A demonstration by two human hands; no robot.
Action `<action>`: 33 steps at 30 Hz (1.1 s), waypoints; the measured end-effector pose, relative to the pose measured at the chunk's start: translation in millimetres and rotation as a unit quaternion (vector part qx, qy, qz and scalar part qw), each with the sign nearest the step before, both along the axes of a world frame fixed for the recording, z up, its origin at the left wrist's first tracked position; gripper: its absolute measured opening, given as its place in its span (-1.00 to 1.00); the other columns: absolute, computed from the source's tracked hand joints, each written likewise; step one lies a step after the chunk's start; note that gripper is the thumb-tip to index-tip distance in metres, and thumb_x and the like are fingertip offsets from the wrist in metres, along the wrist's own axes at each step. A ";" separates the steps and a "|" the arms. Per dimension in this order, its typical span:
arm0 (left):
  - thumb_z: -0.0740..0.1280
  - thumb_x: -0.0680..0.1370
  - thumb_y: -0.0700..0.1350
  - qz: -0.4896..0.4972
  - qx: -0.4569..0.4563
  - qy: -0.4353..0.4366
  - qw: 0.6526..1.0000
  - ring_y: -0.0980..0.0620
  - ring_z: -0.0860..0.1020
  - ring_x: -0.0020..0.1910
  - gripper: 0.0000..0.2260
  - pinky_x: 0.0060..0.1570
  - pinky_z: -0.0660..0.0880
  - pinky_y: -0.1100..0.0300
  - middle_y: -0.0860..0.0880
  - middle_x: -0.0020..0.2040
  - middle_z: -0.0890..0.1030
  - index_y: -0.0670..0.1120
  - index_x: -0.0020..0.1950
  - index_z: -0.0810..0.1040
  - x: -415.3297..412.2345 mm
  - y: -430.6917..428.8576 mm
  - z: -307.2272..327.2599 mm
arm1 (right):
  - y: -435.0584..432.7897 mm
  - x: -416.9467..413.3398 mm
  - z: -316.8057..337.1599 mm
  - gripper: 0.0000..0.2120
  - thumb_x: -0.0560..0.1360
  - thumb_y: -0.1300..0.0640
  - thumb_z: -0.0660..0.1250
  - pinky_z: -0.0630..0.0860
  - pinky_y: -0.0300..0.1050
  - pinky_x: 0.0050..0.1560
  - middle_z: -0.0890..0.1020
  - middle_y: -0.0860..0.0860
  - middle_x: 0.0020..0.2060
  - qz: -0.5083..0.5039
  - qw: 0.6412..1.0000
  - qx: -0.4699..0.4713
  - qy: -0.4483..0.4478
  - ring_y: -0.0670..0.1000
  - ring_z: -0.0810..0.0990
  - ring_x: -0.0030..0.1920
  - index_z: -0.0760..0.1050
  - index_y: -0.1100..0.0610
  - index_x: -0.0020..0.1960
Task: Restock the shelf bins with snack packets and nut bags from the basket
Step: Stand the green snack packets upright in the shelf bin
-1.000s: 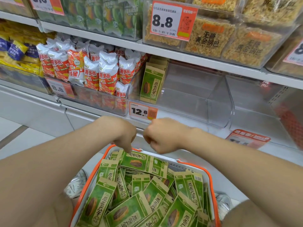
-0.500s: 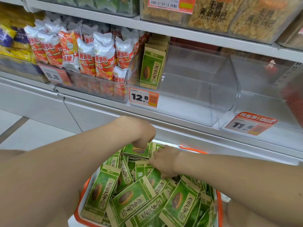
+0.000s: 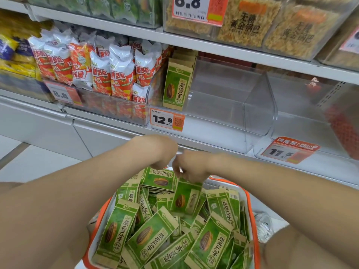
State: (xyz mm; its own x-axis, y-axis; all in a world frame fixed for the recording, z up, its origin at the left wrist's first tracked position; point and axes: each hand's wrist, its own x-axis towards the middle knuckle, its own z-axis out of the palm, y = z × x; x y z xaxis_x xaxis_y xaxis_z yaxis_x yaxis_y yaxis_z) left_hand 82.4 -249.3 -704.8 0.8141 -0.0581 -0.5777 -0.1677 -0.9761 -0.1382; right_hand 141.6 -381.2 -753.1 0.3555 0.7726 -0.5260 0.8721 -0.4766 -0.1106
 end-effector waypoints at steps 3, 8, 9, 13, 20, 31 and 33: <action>0.20 0.61 -0.34 0.054 -0.056 -0.032 0.996 -0.07 0.56 -0.05 -0.66 -0.19 0.48 0.15 -0.03 -0.01 0.59 -0.11 0.31 0.59 2.1 1.3 16.6 | 1.3 5.6 37.4 -0.81 0.57 0.26 0.29 0.44 -0.10 -0.18 0.53 -0.10 -0.16 0.009 0.997 0.073 -0.005 0.04 0.53 -0.11 0.58 0.06 0.11; 0.22 0.61 -0.18 0.213 -0.238 -0.146 0.936 -0.19 0.60 0.08 -0.83 0.01 0.56 0.04 -0.15 0.03 0.63 -0.12 0.04 0.62 5.6 7.3 30.0 | -5.1 21.6 92.7 -0.81 0.57 0.22 0.34 0.49 -0.07 -0.04 0.64 -0.08 -0.13 -0.016 0.982 0.184 -0.046 0.01 0.56 -0.07 0.62 0.04 0.14; 0.21 0.63 -0.13 0.253 -0.282 -0.182 0.907 -0.21 0.61 0.05 -0.82 -0.03 0.54 0.05 -0.17 -0.02 0.63 -0.10 -0.06 0.58 6.4 8.0 30.3 | -7.4 25.6 101.4 -0.81 0.57 0.19 0.35 0.52 -0.04 -0.01 0.66 -0.07 -0.10 -0.029 0.975 0.215 -0.050 0.00 0.58 -0.06 0.62 0.00 0.13; 0.11 0.65 0.02 0.364 -0.501 -0.294 0.728 -0.17 0.63 0.03 -0.65 -0.04 0.49 0.02 -0.16 -0.03 0.69 -0.12 -0.07 0.62 10.2 -0.4 37.9 | -15.1 39.0 120.4 -0.81 0.60 0.21 0.35 0.47 -0.12 -0.05 0.65 -0.07 -0.10 -0.101 0.921 0.372 -0.052 -0.04 0.58 -0.09 0.59 -0.01 0.15; 0.21 0.75 0.02 0.380 -0.642 -0.343 0.571 -0.03 0.70 -0.07 -0.74 -0.15 0.59 0.08 -0.06 -0.08 0.73 -0.03 0.05 0.65 9.8 -15.2 40.4 | -15.3 35.3 137.1 -0.70 0.58 -0.03 0.43 0.57 -0.10 0.01 0.68 -0.12 -0.12 -0.210 0.850 0.479 -0.057 -0.17 0.61 -0.11 0.53 0.00 0.27; 0.29 0.72 0.01 0.465 -0.690 -0.280 0.480 -0.04 0.73 -0.16 -0.74 -0.25 0.63 0.10 -0.16 -0.04 0.76 -0.15 0.07 0.67 25.0 -15.2 54.9 | -6.6 42.1 138.8 -0.72 0.55 -0.03 0.49 0.41 -0.07 -0.23 0.62 -0.02 -0.29 -0.324 0.827 0.454 -0.075 0.08 0.59 -0.12 0.58 0.13 -0.21; 0.29 0.72 -0.07 0.460 -0.701 -0.261 0.478 -0.07 0.73 -0.14 -0.79 -0.21 0.62 0.10 -0.20 0.00 0.75 -0.17 0.14 0.66 29.3 -9.4 56.8 | -2.8 41.9 130.5 -0.75 0.56 -0.05 0.46 0.43 -0.05 -0.21 0.62 -0.04 -0.29 -0.300 0.819 0.473 -0.121 0.07 0.59 -0.14 0.57 0.09 -0.18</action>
